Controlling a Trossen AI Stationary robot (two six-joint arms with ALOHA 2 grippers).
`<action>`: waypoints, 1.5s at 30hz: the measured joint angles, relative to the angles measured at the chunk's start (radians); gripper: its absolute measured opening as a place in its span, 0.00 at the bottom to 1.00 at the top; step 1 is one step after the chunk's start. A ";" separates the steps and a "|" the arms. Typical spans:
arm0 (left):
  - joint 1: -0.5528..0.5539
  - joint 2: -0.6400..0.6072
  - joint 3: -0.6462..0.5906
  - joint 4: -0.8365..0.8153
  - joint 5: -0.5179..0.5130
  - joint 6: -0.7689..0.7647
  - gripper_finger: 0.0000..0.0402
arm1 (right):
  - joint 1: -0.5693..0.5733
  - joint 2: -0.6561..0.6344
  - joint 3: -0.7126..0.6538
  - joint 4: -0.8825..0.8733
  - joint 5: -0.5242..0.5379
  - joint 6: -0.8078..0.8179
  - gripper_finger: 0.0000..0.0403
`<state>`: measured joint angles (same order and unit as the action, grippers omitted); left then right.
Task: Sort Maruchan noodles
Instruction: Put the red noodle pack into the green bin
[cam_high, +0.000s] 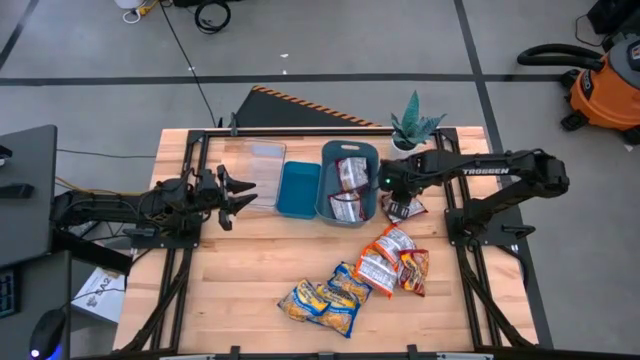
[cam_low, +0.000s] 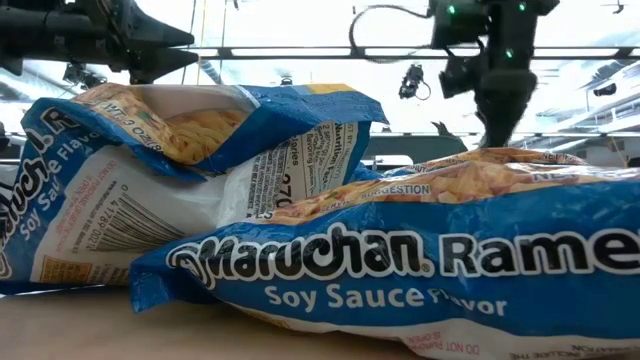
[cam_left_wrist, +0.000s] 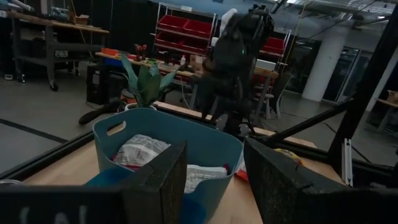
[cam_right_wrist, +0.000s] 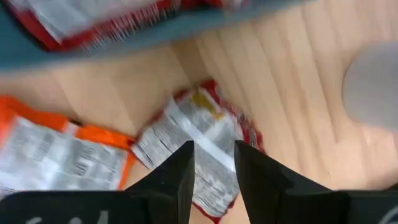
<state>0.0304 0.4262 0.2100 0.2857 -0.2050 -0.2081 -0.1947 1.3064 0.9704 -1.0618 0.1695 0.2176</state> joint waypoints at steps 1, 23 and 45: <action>0.000 0.000 0.000 -0.001 0.000 -0.004 0.41 | 0.000 0.000 -0.021 -0.005 0.014 0.000 0.30; 0.000 0.000 0.000 -0.010 0.000 -0.006 0.41 | -0.176 -0.090 -0.216 0.102 0.046 0.004 0.32; 0.000 0.000 0.000 -0.011 0.000 -0.010 0.41 | 0.406 0.112 -0.153 0.126 0.187 -0.006 0.32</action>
<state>0.0307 0.4260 0.2100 0.2745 -0.2054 -0.2176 0.2111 1.4184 0.8169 -0.9356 0.3570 0.2121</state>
